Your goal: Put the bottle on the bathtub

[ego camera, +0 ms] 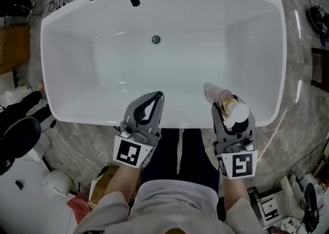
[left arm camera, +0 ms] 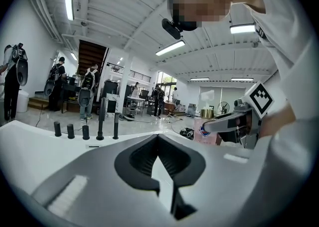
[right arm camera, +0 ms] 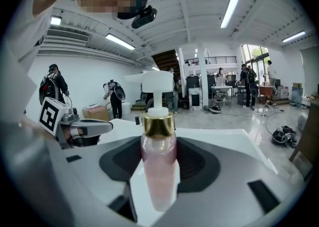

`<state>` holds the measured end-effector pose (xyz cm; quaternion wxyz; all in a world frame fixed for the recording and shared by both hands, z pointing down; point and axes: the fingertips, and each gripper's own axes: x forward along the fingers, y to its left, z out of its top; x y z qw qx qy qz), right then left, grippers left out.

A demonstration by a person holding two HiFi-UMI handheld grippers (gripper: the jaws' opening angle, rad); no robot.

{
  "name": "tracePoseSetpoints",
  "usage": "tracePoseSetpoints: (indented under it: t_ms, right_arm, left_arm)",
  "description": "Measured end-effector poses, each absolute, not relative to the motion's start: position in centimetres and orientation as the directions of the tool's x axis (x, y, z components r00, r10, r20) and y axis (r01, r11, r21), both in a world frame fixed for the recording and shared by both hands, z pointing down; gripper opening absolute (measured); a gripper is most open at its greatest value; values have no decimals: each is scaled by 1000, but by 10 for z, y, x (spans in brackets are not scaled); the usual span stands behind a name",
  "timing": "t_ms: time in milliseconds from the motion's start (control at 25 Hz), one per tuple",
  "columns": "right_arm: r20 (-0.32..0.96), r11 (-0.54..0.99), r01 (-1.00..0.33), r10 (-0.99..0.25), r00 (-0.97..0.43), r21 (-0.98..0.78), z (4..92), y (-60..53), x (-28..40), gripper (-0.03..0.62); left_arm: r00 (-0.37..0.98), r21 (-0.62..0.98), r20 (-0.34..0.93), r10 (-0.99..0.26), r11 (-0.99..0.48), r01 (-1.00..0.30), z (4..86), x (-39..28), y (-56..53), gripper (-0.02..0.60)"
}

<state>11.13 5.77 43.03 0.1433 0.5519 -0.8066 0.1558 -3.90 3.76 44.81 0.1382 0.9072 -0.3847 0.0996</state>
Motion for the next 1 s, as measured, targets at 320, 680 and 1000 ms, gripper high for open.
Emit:
tracePoseSetpoints:
  t_ms: [320,680,1000]
  right_arm:
    - [405,343,-934,-843,-353,-99,434,51,104,213]
    - [408,360,-929,-839,-360,-78,438,40,106,213]
    - [416,382,-921,-828,-376,-72,453,12,106,213]
  left_arm:
    - [679,175,305,-668,-661,-729,454,-46,34,9]
    - [671,180,311,-673,-652,-737,462,-46,34,9]
    - [662,196,343,-666,-639,-744,477,-54,35,9]
